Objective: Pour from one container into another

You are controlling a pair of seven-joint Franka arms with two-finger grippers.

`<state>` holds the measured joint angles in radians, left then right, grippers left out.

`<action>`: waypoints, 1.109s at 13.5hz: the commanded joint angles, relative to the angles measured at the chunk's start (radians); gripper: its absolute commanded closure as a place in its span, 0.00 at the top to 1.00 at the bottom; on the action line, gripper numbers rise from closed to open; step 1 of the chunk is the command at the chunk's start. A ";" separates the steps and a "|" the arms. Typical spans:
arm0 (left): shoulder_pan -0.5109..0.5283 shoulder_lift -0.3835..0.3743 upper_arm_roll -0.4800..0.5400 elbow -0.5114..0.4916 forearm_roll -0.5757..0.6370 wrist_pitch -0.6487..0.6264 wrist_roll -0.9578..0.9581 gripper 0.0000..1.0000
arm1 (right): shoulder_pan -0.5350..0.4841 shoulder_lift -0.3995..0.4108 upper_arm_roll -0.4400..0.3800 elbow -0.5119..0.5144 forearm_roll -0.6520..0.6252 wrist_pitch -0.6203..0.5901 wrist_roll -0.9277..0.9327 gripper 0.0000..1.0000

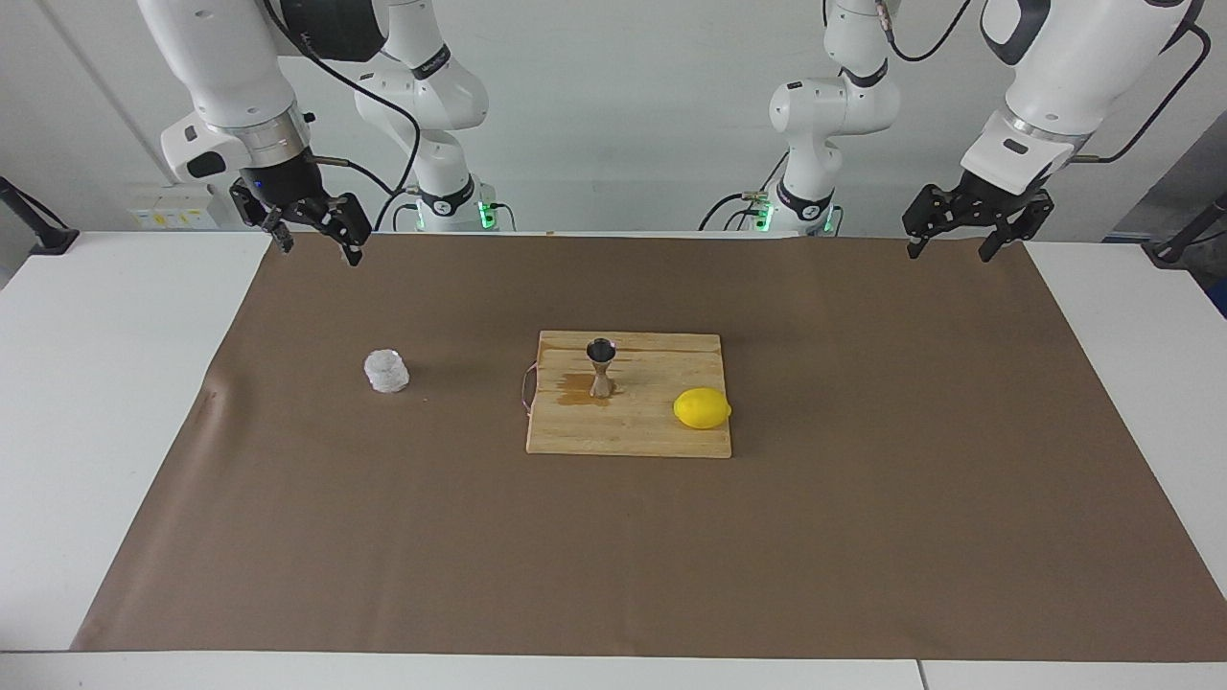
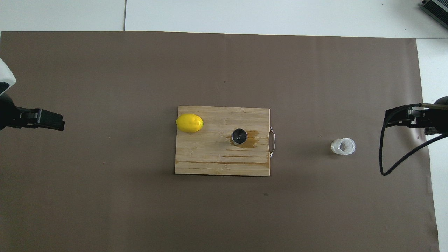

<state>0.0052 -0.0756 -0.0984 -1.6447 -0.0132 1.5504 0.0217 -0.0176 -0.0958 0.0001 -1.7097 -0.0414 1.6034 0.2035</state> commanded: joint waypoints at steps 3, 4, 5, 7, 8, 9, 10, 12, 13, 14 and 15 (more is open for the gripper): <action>0.002 -0.023 0.003 -0.018 -0.010 -0.009 0.004 1.00 | 0.025 -0.012 -0.042 -0.013 0.018 -0.017 -0.036 1.00; 0.004 -0.023 0.002 -0.018 -0.010 -0.010 0.003 1.00 | 0.025 -0.012 -0.037 -0.013 0.018 -0.022 -0.036 1.00; 0.002 -0.023 0.003 -0.018 -0.010 -0.009 0.003 1.00 | 0.024 -0.013 -0.037 -0.013 0.018 -0.034 -0.035 1.00; 0.002 -0.023 0.003 -0.018 -0.010 -0.009 0.003 1.00 | 0.022 -0.012 -0.029 -0.011 0.018 -0.034 -0.030 1.00; 0.002 -0.023 0.003 -0.018 -0.010 -0.010 0.004 1.00 | 0.010 -0.009 -0.014 -0.007 0.018 -0.031 -0.030 1.00; 0.002 -0.023 0.003 -0.018 -0.010 -0.009 0.003 1.00 | -0.002 -0.001 0.004 0.004 0.011 -0.034 -0.032 1.00; 0.002 -0.023 0.003 -0.018 -0.010 -0.010 0.004 1.00 | -0.014 0.017 0.008 0.027 0.018 -0.037 -0.032 1.00; 0.002 -0.023 0.002 -0.020 -0.010 -0.010 0.004 1.00 | -0.015 0.034 0.011 0.051 0.017 -0.048 -0.032 1.00; 0.002 -0.023 0.002 -0.018 -0.010 -0.009 0.004 1.00 | -0.013 0.034 0.017 0.051 0.020 -0.051 -0.032 1.00; 0.002 -0.023 0.003 -0.018 -0.010 -0.010 0.003 1.00 | -0.010 0.033 0.018 0.051 0.023 -0.054 -0.036 1.00; 0.002 -0.023 0.002 -0.018 -0.010 -0.009 0.004 1.00 | -0.010 0.031 0.018 0.048 0.024 -0.054 -0.039 1.00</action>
<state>0.0052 -0.0756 -0.0984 -1.6448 -0.0132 1.5504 0.0217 -0.0080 -0.0785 0.0023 -1.6892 -0.0405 1.5737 0.1845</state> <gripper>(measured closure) 0.000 0.000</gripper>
